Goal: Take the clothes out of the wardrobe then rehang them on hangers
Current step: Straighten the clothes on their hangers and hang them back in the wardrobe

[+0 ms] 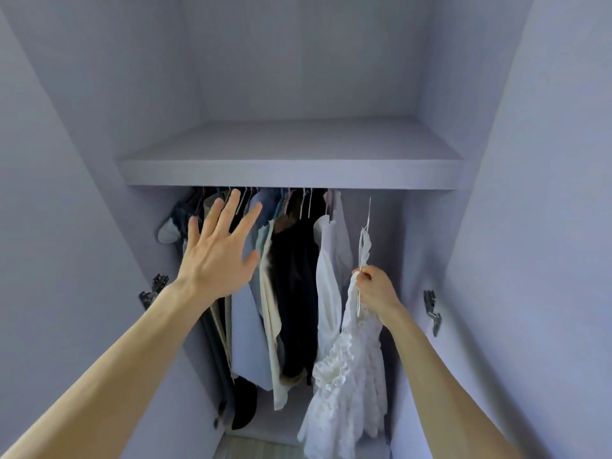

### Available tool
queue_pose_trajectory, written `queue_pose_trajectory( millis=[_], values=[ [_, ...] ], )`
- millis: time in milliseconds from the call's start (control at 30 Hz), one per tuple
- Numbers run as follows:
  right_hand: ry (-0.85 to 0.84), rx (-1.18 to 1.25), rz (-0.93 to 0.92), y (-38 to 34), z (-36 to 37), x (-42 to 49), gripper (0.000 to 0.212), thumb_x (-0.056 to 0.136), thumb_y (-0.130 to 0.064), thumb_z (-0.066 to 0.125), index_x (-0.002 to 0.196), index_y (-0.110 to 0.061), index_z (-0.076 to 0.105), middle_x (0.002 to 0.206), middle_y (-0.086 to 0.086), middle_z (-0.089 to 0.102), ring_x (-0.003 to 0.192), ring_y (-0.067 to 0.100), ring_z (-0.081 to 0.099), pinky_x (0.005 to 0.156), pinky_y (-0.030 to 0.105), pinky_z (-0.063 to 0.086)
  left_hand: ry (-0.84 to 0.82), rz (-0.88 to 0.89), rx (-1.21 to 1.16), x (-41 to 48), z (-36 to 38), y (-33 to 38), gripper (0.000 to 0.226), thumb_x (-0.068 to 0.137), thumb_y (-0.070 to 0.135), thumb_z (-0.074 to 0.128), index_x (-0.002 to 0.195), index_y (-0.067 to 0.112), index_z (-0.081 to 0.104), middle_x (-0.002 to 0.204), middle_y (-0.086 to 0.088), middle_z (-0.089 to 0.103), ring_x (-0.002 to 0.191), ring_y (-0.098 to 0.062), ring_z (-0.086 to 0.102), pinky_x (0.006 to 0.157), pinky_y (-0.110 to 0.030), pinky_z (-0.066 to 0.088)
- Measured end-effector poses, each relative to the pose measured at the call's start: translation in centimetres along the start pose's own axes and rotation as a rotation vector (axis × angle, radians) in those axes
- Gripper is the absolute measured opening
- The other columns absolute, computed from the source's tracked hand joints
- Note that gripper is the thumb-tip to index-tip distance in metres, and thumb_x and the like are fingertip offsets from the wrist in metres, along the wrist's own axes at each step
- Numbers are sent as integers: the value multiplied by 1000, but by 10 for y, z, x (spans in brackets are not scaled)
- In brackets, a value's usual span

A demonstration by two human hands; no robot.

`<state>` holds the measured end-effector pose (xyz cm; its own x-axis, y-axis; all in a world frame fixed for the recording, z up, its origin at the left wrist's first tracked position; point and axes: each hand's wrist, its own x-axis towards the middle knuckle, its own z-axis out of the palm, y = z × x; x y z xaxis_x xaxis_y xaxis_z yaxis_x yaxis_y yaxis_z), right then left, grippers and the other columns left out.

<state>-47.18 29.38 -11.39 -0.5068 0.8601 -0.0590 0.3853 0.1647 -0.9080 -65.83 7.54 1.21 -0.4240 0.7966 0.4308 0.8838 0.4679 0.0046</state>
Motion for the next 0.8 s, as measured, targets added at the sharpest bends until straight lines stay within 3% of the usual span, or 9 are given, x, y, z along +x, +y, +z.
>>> queue_pose_trajectory(
  millis=[167, 233, 367, 467, 633, 700, 800],
  values=[
    [31, -135, -92, -27, -6, 76, 27, 98, -12, 38, 109, -9, 63, 109, 4, 61, 102, 25, 58, 96, 38, 47, 98, 22, 61, 69, 10, -12, 83, 94, 44, 56, 160, 34, 6, 167, -6, -4, 153, -35, 6, 116, -65, 13],
    [29, -157, -105, -35, -7, 99, 32, 99, -10, 37, 119, -7, 63, 118, 4, 62, 109, 26, 59, 101, 38, 45, 131, 22, 71, 93, 17, -16, 85, 94, 46, 54, 160, 33, 2, 167, -8, -4, 152, -36, 9, 116, -66, 14],
    [48, -158, -116, -43, -4, 138, 31, 98, -8, 39, 116, -5, 64, 118, 11, 66, 105, 29, 61, 87, 30, 45, 126, 3, 59, 126, 41, -18, 80, 97, 55, 37, 159, 32, -8, 168, -5, -6, 154, -30, 5, 117, -65, 11],
    [45, -175, -114, -48, -1, 163, 30, 97, -9, 39, 116, -5, 63, 116, 10, 65, 105, 30, 61, 84, 29, 44, 128, -27, 7, 138, 66, -16, 75, 99, 58, 26, 156, 35, -17, 167, 0, -14, 154, -25, -7, 119, -63, 5],
    [-13, -232, -92, -42, 13, 188, 26, 97, -9, 36, 108, -9, 60, 107, 9, 62, 90, 25, 59, 76, 28, 43, 199, -43, -11, 147, 86, -21, 69, 100, 58, 20, 157, 36, -13, 167, 0, -8, 153, -25, -14, 118, -65, 3],
    [-28, -251, -57, -29, 24, 191, 31, 98, -10, 34, 116, -9, 60, 112, 9, 61, 90, 27, 62, 72, 28, 45, 215, -45, -18, 148, 91, -21, 71, 99, 60, 19, 158, 35, -12, 167, -1, -8, 153, -25, -16, 117, -66, 2],
    [-16, -267, -42, -12, 40, 192, 34, 99, -12, 34, 122, -11, 58, 112, 10, 62, 74, 19, 59, 55, 25, 40, 235, -51, -27, 149, 96, -20, 72, 99, 62, 20, 158, 35, -10, 167, 0, -7, 153, -25, -16, 116, -67, 3]
  ],
)
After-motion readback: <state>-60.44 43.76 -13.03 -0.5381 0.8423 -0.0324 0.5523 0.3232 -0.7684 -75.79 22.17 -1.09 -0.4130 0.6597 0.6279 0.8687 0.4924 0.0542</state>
